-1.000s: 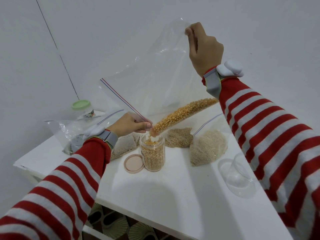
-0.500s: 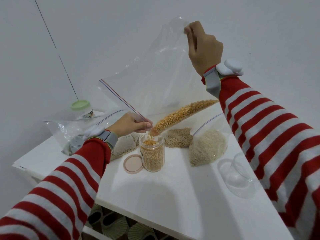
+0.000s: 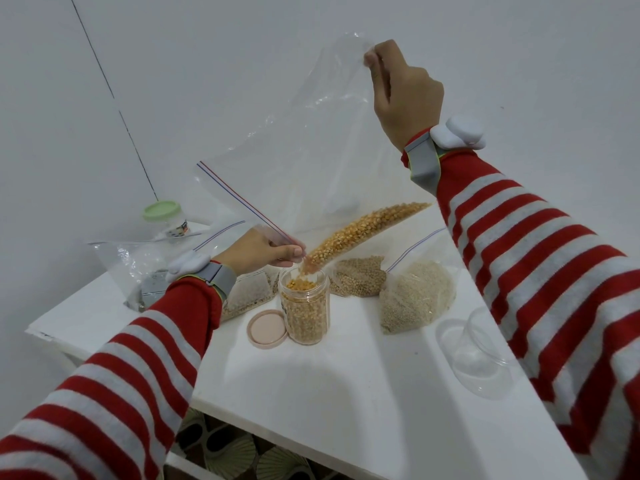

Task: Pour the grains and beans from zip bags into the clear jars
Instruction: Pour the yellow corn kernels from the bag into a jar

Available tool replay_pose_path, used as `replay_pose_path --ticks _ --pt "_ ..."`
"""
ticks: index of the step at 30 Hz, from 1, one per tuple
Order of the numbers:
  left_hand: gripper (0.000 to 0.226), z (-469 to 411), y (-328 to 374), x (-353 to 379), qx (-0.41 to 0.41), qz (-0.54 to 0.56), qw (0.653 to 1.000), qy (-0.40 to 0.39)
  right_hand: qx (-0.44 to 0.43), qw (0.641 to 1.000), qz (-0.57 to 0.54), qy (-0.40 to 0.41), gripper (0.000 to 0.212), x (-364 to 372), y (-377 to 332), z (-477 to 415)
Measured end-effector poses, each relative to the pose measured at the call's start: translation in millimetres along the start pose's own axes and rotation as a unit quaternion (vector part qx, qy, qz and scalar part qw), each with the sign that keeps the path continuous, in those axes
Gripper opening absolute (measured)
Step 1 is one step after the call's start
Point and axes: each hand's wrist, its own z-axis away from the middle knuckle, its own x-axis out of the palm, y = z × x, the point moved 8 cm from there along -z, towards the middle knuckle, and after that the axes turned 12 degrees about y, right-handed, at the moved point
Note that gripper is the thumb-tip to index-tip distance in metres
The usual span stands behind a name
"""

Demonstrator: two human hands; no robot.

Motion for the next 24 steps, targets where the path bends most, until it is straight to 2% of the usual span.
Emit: replay_pose_path --ticks 9,16,24 --pt "0.019 -1 0 0 -0.003 -0.001 1.0 -0.001 -0.004 1.0 0.011 -0.016 0.046 5 0 -1" --pt "0.017 0 1 2 -0.002 0.001 1.0 0.001 -0.007 1.0 0.015 0.014 0.044 4 1 -2" --pt "0.02 0 0 1 -0.004 0.005 1.0 -0.001 -0.008 0.999 0.021 -0.026 0.048 10 0 -2"
